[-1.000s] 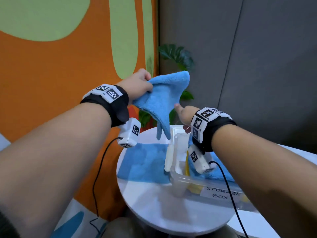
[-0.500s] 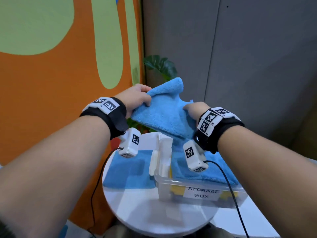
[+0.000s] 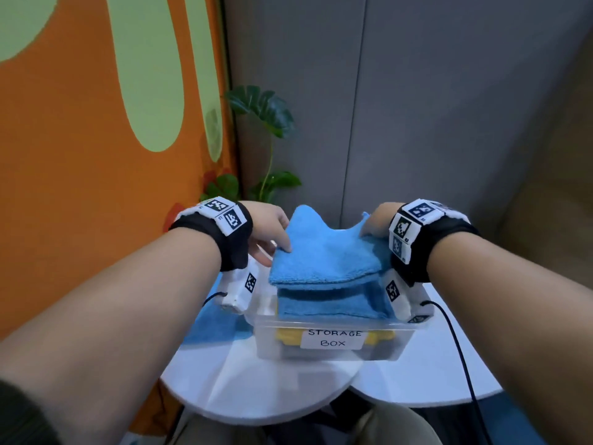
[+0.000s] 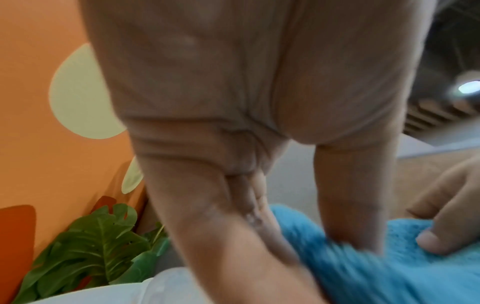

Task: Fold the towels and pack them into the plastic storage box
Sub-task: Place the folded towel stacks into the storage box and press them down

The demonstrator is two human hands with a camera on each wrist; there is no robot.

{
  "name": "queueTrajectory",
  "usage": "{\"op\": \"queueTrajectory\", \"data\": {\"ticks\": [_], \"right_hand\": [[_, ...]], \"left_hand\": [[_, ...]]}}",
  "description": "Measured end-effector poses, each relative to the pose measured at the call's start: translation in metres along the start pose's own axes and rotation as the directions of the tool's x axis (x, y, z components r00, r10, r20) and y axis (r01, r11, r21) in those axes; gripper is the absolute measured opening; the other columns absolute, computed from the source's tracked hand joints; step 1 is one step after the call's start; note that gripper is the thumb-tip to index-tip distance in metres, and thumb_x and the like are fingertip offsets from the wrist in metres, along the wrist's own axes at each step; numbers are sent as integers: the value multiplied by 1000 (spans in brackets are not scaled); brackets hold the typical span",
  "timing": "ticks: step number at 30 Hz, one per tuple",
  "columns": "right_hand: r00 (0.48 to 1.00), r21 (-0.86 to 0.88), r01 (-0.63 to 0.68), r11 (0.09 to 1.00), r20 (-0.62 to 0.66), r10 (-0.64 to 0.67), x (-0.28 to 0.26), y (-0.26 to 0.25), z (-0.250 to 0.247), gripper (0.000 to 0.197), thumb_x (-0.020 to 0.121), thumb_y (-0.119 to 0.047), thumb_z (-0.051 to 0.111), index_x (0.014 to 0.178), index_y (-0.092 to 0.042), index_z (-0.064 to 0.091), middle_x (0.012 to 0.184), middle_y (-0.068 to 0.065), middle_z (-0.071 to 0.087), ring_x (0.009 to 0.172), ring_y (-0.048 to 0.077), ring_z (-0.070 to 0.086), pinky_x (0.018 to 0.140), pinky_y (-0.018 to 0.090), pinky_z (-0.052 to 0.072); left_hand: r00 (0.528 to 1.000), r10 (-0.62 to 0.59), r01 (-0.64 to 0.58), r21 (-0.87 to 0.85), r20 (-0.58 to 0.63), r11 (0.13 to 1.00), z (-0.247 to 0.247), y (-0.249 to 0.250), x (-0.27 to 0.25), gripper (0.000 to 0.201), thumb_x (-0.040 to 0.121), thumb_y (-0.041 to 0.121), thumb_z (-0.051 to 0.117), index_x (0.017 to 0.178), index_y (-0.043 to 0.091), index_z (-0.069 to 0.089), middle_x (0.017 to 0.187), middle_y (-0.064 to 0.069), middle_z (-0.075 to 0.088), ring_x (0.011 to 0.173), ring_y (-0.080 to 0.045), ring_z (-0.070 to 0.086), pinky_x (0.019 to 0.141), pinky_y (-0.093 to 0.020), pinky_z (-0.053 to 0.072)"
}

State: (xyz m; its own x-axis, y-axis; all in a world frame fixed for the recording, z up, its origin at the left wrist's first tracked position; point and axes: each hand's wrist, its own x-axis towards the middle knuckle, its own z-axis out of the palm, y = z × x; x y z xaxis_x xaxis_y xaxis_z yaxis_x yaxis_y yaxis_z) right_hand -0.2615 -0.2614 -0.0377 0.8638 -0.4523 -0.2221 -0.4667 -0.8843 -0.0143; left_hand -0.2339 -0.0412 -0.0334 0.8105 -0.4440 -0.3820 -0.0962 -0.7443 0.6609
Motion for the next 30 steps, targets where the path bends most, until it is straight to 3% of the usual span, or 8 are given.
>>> {"op": "queueTrajectory", "data": {"ticks": [5,8,14,19,23,25,28,30], "right_hand": [[998,-161,50,986,41,-44,3,8,25,22,72,-37,74,65,-22,59,68,-11,55,85,23,66,75,28,52],[998,-125,68,990,0,-68,2,7,26,25,72,-37,73,67,-18,57,68,-9,56,83,23,67,73,28,52],[994,-125,104,987,45,-99,4,0,36,28,79,-39,68,68,-17,53,71,0,57,82,23,62,75,30,50],[989,-82,148,986,20,-147,13,16,23,26,76,-25,70,50,-23,64,71,-6,59,74,21,69,64,25,52],[973,-186,192,964,-94,-212,15,16,7,31,66,-39,77,43,-28,59,53,-17,48,52,5,53,46,16,33],[971,-185,236,954,-1,-240,6,6,4,21,54,-54,79,54,-38,65,69,-13,61,68,14,62,59,21,45],[944,-281,295,913,234,-232,-6,-4,6,86,32,-63,81,113,-37,64,118,-7,63,108,22,61,92,39,50],[910,-385,344,856,361,-204,-15,-10,12,86,35,-61,83,115,-39,63,122,-11,62,110,21,61,93,40,50]], "left_hand": [[987,-149,133,208,63,969,21,-5,11,45,84,0,70,125,1,52,74,-17,68,55,-21,65,75,-36,59],[979,-184,156,265,86,952,21,-2,10,51,81,-2,70,128,-4,50,91,-26,71,77,-32,69,90,-48,54],[978,-204,173,394,38,903,26,4,10,79,80,-3,72,141,4,23,96,-28,70,91,-36,71,85,-54,55],[990,-85,140,648,-115,748,23,17,11,89,74,31,81,141,16,24,106,-11,61,92,-26,66,82,-40,55],[998,48,3,808,-39,590,25,32,10,77,76,50,75,140,22,42,133,-6,47,99,-21,49,80,-31,44],[998,15,-56,812,58,580,30,35,14,84,72,53,77,143,30,38,141,0,45,116,-21,50,90,-32,43],[989,-74,-73,849,131,524,38,32,20,93,72,54,76,148,36,27,146,1,41,128,-24,46,100,-35,42],[987,-88,-81,881,137,467,44,28,24,93,75,54,74,150,37,22,147,0,41,128,-25,45,100,-36,42]]}}
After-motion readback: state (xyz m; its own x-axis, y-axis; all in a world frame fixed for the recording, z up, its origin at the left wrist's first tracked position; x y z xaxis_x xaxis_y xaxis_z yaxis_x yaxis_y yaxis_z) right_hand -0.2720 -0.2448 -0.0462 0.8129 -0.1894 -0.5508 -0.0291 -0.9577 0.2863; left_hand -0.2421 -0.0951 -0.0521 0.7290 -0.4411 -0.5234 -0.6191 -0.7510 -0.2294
